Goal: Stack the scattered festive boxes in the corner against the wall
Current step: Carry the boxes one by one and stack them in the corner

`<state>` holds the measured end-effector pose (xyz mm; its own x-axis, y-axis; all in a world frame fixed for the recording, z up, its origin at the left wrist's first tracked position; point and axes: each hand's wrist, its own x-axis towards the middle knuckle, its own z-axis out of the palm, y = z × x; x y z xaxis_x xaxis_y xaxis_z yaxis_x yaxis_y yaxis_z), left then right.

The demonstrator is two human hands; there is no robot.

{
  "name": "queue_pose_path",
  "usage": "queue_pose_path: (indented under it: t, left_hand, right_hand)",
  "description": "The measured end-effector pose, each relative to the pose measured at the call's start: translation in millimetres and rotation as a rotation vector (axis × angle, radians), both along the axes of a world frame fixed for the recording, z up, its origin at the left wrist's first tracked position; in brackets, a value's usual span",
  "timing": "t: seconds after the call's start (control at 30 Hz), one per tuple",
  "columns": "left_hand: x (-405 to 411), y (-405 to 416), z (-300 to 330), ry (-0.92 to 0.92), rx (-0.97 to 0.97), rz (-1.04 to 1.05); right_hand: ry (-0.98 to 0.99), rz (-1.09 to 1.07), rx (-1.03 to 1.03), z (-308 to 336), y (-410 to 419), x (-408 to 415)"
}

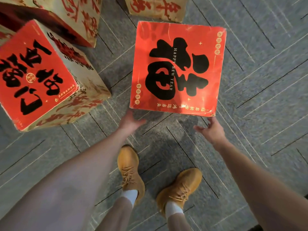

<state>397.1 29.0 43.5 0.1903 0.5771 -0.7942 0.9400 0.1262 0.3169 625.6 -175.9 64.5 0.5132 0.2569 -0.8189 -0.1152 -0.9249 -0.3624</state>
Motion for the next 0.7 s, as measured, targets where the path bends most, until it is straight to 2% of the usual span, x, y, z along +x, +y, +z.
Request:
queue_pose_path:
  t: [0.2,0.37,0.57,0.7]
  left_hand:
    - [9.3,5.9,-2.9,-0.028,0.037,-0.009]
    - [7.7,5.9,13.1,-0.089,0.070,0.046]
    - [5.3,13.5,50.3,-0.179,0.037,0.182]
    - [8.4,21.8,89.4,-0.300,-0.006,0.274]
  right_hand:
    - [0.008,-0.113,0.066,-11.1,10.1,-7.6]
    - [0.035,-0.094,0.098,-1.4,8.7,-12.0]
    - [-0.100,-0.051,0.191,36.6,18.1,-12.7]
    - [-0.096,-0.091,0.284,74.1,35.0,-8.5]
